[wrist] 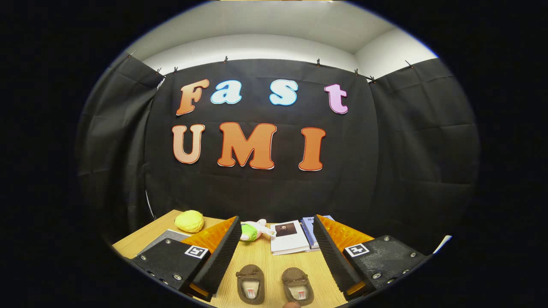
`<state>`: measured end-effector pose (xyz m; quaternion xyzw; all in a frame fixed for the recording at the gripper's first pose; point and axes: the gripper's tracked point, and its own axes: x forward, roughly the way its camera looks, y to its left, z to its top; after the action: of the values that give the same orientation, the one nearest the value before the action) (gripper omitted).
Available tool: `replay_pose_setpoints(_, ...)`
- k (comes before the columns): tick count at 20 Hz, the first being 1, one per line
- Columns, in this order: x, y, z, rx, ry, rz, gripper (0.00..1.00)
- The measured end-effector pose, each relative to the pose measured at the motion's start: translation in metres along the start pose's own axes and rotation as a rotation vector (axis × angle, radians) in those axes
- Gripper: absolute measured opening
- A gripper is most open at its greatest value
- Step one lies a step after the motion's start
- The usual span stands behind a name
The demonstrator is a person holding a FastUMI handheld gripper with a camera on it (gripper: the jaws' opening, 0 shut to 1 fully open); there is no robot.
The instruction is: Open the storage box then place both shoes into the box .Put the left shoe in first, then the right shoe, with the right side of both shoes facing outward in a uniform manner.
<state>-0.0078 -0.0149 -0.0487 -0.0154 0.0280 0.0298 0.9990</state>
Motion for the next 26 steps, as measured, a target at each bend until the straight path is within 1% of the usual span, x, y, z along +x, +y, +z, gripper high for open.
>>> replay_pose_setpoints(3, 0.001, 0.003, -0.007, 0.01, 0.012, 0.015, 1.0)
replay_pose_setpoints(6, 0.006, 0.011, -0.024, 0.038, 0.045, 0.055, 1.0)
replay_pose_setpoints(12, 0.02, 0.037, -0.075, 0.127, 0.136, 0.158, 1.0)
replay_pose_setpoints(15, 0.027, 0.061, -0.104, 0.178, 0.182, 0.239, 0.99)
replay_pose_setpoints(17, 0.031, 0.078, -0.126, 0.244, 0.225, 0.293, 0.99)
replay_pose_setpoints(20, 0.039, 0.095, -0.159, 0.352, 0.287, 0.348, 0.99)
replay_pose_setpoints(23, 0.039, 0.118, -0.186, 0.491, 0.345, 0.448, 0.98)
replay_pose_setpoints(26, 0.039, 0.144, -0.201, 0.592, 0.393, 0.542, 0.98)
